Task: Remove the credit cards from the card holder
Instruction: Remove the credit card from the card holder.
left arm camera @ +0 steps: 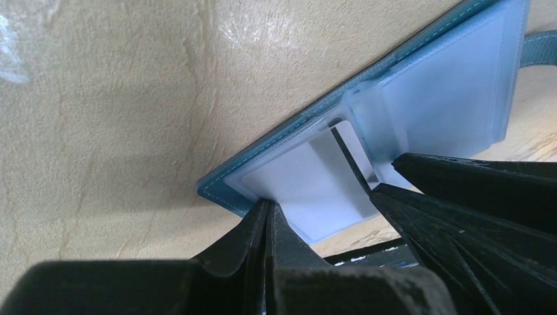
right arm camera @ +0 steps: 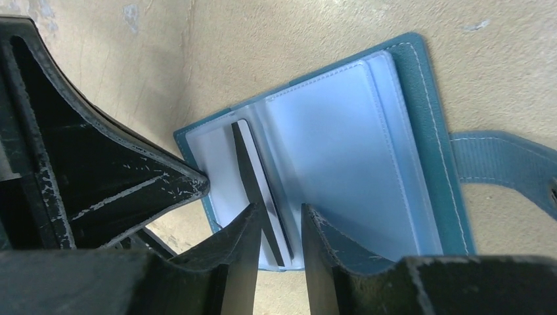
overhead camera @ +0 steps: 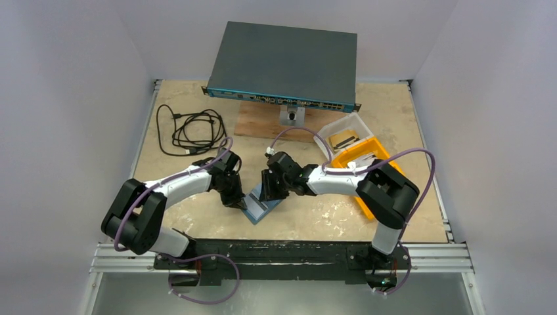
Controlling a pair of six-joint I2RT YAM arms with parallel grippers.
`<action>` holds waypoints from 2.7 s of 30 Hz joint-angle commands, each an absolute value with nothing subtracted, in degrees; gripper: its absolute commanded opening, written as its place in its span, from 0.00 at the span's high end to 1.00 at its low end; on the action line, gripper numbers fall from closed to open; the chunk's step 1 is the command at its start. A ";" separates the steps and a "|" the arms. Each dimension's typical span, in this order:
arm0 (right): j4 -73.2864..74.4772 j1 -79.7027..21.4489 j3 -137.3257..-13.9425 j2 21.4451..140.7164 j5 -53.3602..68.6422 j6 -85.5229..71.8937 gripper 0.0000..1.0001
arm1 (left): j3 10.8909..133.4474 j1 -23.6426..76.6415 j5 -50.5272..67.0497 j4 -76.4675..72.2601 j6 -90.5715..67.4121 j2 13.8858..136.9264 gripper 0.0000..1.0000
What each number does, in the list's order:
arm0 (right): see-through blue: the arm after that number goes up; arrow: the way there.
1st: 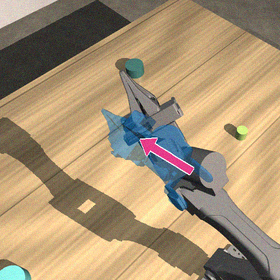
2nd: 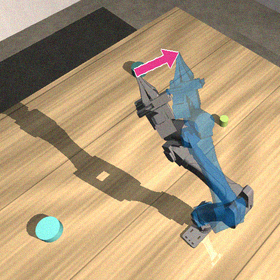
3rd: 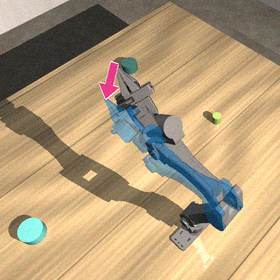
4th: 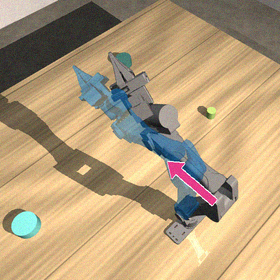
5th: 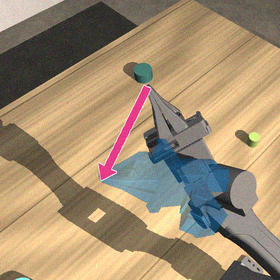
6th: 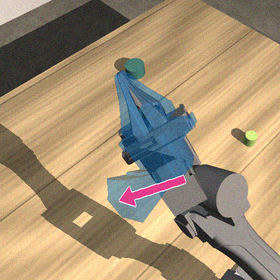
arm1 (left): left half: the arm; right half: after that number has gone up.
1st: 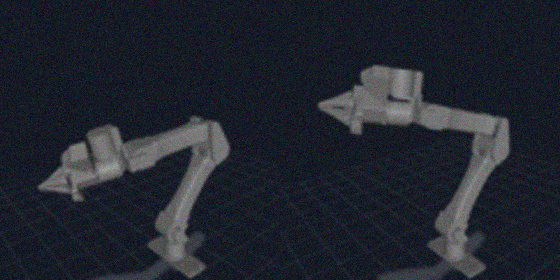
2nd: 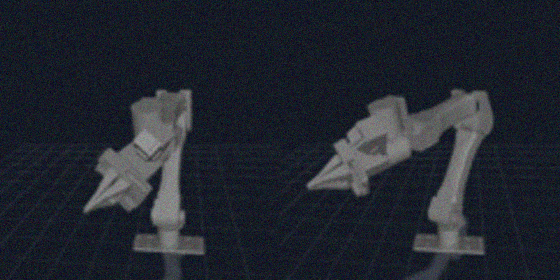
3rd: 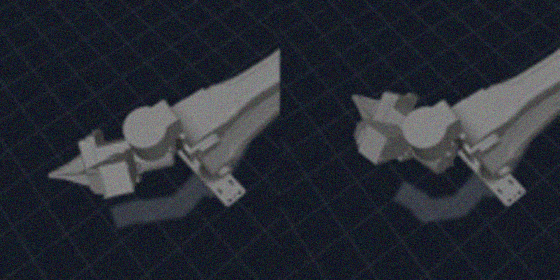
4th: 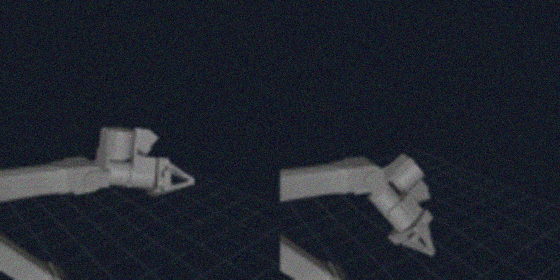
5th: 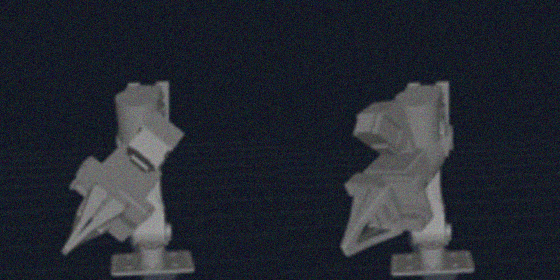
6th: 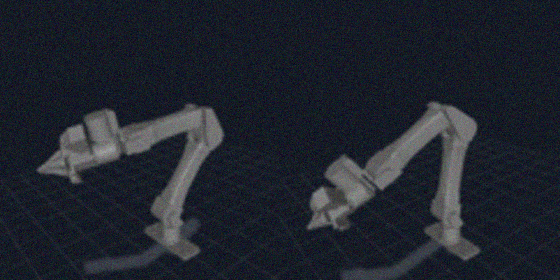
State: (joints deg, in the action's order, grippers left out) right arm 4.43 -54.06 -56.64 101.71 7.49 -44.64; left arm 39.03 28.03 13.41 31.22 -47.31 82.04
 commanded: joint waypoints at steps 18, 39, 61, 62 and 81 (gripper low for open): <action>-4.39 -55.33 -53.97 102.24 17.97 -45.73 0.75 | 41.20 27.05 8.89 30.42 -44.21 86.39 1.00; -5.56 -55.24 -51.24 98.73 16.31 -48.22 1.00 | 41.87 26.68 5.78 34.08 -42.97 87.99 1.00; -8.35 -52.28 -45.36 96.80 16.96 -49.69 0.78 | 41.97 25.40 5.00 34.80 -42.01 88.81 1.00; -9.22 -52.23 -45.35 97.44 17.74 -50.00 0.75 | 41.97 25.44 5.09 34.69 -42.01 88.91 1.00; -13.01 -50.95 -43.73 101.86 20.52 -52.21 0.76 | 42.57 25.84 8.80 34.05 -41.29 81.10 0.98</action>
State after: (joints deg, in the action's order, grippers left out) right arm -12.67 -51.35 -44.73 100.99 20.51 -51.94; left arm 42.72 26.26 13.41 35.27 -43.64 85.21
